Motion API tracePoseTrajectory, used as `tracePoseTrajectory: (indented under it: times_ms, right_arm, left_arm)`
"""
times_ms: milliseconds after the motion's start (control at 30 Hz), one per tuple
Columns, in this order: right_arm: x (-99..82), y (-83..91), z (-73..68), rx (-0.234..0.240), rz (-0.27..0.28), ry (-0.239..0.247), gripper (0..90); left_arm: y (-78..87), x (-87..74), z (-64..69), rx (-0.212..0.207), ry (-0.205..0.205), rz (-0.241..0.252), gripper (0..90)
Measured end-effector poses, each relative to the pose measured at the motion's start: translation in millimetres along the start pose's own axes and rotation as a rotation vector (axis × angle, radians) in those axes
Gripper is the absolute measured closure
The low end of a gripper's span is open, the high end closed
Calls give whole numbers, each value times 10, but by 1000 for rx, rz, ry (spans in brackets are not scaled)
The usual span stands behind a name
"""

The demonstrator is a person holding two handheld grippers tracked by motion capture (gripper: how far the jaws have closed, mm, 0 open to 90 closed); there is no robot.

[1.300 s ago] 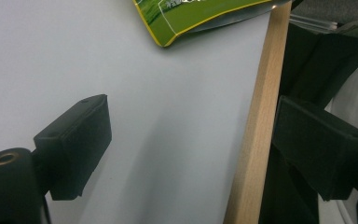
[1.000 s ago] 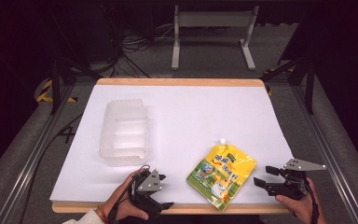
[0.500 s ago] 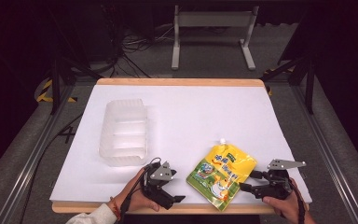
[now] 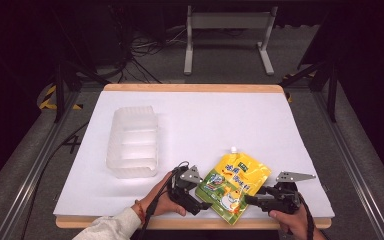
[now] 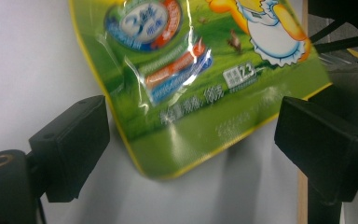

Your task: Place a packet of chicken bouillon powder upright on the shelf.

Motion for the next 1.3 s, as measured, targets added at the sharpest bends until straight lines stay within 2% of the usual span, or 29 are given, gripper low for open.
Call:
tracePoseTrajectory:
  times_ms: [133, 167, 200, 233, 367, 433, 533, 633, 667, 733, 933, 967, 1033, 1067, 1167, 1300]
  right_arm:
    - [35, -21, -28, -26, 39, 3, 448]
    - [50, -17, -18, -19, 62, -7, 476]
    - [50, -17, -18, -19, 62, -7, 476]
    - [59, -10, -20, -25, 77, -8, 516]
    - [117, 32, -103, -30, 151, 55, 767]
    - [138, 7, -165, -42, 151, 91, 818]
    - [144, -1, -195, -52, 157, 110, 862]
    - [154, 24, -219, -45, 174, 124, 890]
    - [154, 24, -219, -45, 174, 124, 890]
    - [183, 64, -249, -41, 199, 138, 900]
    - [307, 224, -384, -43, 292, 192, 900]
    - [333, 251, -405, -43, 305, 202, 900]
    - [388, 286, -463, -17, 329, 216, 900]
    - [415, 281, -515, -32, 330, 242, 900]
    - [466, 264, -606, -23, 340, 270, 900]
    - [540, 266, -686, -22, 362, 300, 900]
  left_arm:
    - [-12, 38, -50, 4, 16, 14, 99]
    - [-11, 42, -61, 5, 24, 18, 99]
    - [-11, 42, -61, 5, 24, 18, 103]
    - [-15, 45, -73, -3, 28, 14, 103]
    - [-31, 70, -71, -14, 15, 15, 133]
    - [-24, 87, -69, 1, 10, 26, 143]
    - [34, 92, -86, 4, 8, 33, 219]
    - [79, 101, -92, 5, 10, 53, 315]
    - [103, 110, -91, 10, 5, 65, 315]
    - [159, 120, -87, 19, -2, 82, 383]
    - [361, 163, -60, 60, -40, 124, 647]
    - [391, 173, -43, 71, -52, 135, 724]
    - [431, 202, 6, 91, -74, 146, 787]
    - [440, 212, 24, 100, -83, 149, 792]
    - [495, 225, 50, 139, -108, 148, 800]
    - [610, 236, 46, 152, -99, 190, 807]
Point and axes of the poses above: each handheld gripper's, and its own axes: y roughly backward along the jaws, x roughly out of its top, z roughly to its right, the point moved 1 cm from there along -y, roughly forward along the jaws, and after that the axes turned 5 degrees about -x, right-handed, at the moved point
